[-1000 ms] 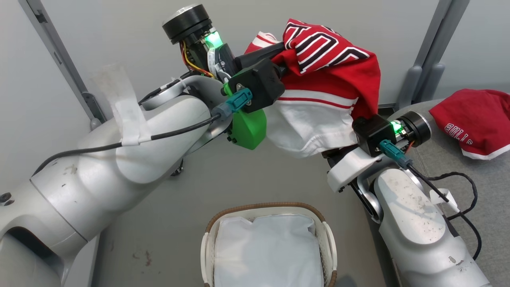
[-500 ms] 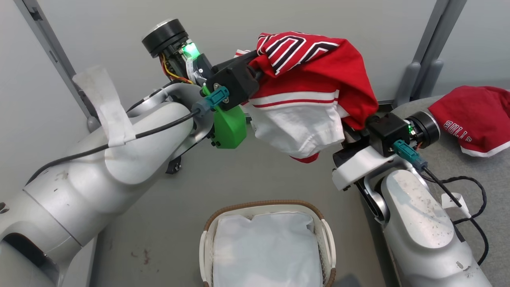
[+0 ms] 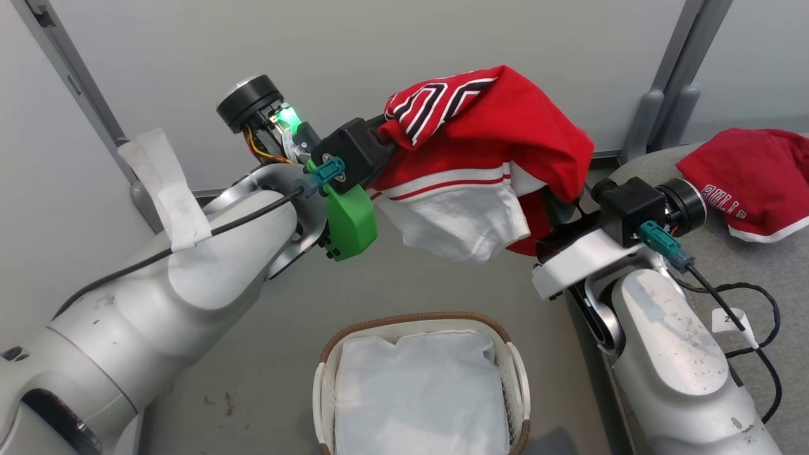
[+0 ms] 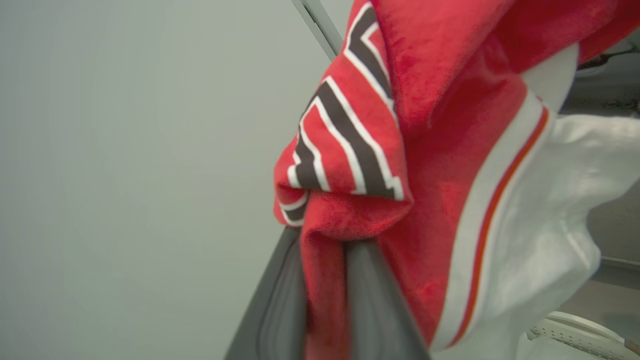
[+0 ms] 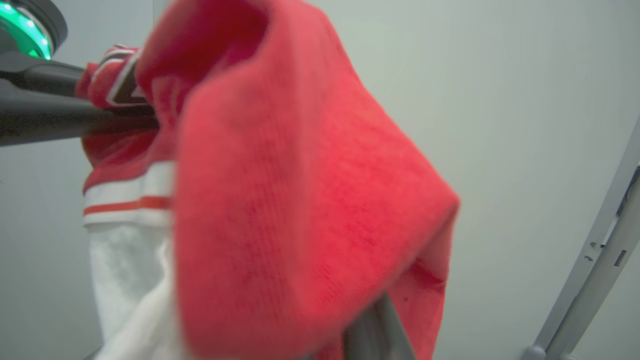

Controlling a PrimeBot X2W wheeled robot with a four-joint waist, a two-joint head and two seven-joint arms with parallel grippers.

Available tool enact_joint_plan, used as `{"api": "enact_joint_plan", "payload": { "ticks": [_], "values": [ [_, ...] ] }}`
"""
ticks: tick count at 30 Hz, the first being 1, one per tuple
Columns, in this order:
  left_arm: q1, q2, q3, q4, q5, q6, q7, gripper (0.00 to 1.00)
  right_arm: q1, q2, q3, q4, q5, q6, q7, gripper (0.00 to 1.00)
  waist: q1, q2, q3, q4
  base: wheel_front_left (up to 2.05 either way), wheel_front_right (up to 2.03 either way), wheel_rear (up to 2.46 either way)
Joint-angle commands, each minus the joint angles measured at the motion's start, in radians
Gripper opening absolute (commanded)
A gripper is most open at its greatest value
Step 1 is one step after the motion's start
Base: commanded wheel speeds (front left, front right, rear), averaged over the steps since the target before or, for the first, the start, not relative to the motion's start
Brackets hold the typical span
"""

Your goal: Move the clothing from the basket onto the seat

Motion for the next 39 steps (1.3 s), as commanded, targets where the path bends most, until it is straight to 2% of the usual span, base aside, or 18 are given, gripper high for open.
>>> {"api": "enact_joint_plan", "payload": {
  "ticks": [1,4,5,8,9,10,11,17,21,28,39],
  "values": [
    [0.022,-0.003,0.001,0.008,-0.016,-0.002,-0.007,0.17,0.014,-0.004,-0.004,-0.006,0.010,-0.001,0.000,0.00,0.0000,0.0000,0.001,-0.001,0.00,0.00,0.00],
    [0.048,-0.009,0.003,0.022,-0.033,-0.002,-0.017,0.23,0.013,-0.004,-0.006,-0.011,0.019,-0.001,0.000,0.00,0.0000,0.0000,0.004,-0.001,0.00,0.00,0.00],
    [0.059,-0.012,0.005,0.027,-0.039,-0.002,-0.019,0.31,0.013,-0.004,-0.008,-0.013,0.022,-0.001,0.000,0.00,0.0000,0.0000,0.005,-0.002,0.00,0.00,0.00],
    [0.093,-0.018,0.012,0.043,-0.066,-0.002,-0.031,0.43,0.012,-0.003,-0.009,-0.017,0.030,-0.001,0.000,0.00,0.0000,0.0000,0.006,-0.002,0.00,0.00,0.00],
    [0.105,-0.020,0.016,0.048,-0.075,-0.002,-0.033,0.65,0.012,-0.003,-0.008,-0.019,0.032,-0.001,0.000,0.00,0.0000,0.0000,0.007,-0.003,0.00,0.00,0.00],
    [0.120,-0.023,0.022,0.056,-0.084,0.000,-0.039,0.93,0.011,-0.004,-0.008,-0.022,0.035,-0.001,0.000,0.00,0.0000,0.0000,0.007,-0.003,0.00,0.00,0.00],
    [0.133,-0.026,0.028,0.061,-0.090,0.003,-0.041,1.00,0.011,-0.004,-0.008,-0.025,0.038,-0.001,0.000,0.00,0.0000,0.0000,0.008,-0.003,0.00,0.00,0.00],
    [0.233,-0.050,0.065,0.092,-0.118,0.016,-0.057,1.00,0.013,-0.004,-0.012,-0.039,0.045,-0.001,0.000,0.00,0.0000,0.0000,0.012,-0.004,0.00,0.00,0.00],
    [0.320,-0.078,0.127,0.064,-0.117,0.033,-0.057,1.00,0.015,-0.004,-0.018,-0.047,0.041,-0.001,0.000,0.00,0.0000,0.0000,0.016,-0.002,0.00,0.00,0.00],
    [0.502,-0.136,0.273,-0.002,-0.058,0.051,-0.057,1.00,0.025,-0.004,-0.035,-0.060,0.026,-0.001,0.000,0.00,0.0000,0.0000,0.022,0.000,0.00,0.00,0.00],
    [0.684,-0.203,0.489,-0.063,0.087,0.028,-0.057,1.00,0.038,-0.004,-0.066,-0.070,0.014,-0.001,0.000,0.00,0.0000,0.0000,0.026,-0.015,0.00,0.00,0.00]
  ]
}}
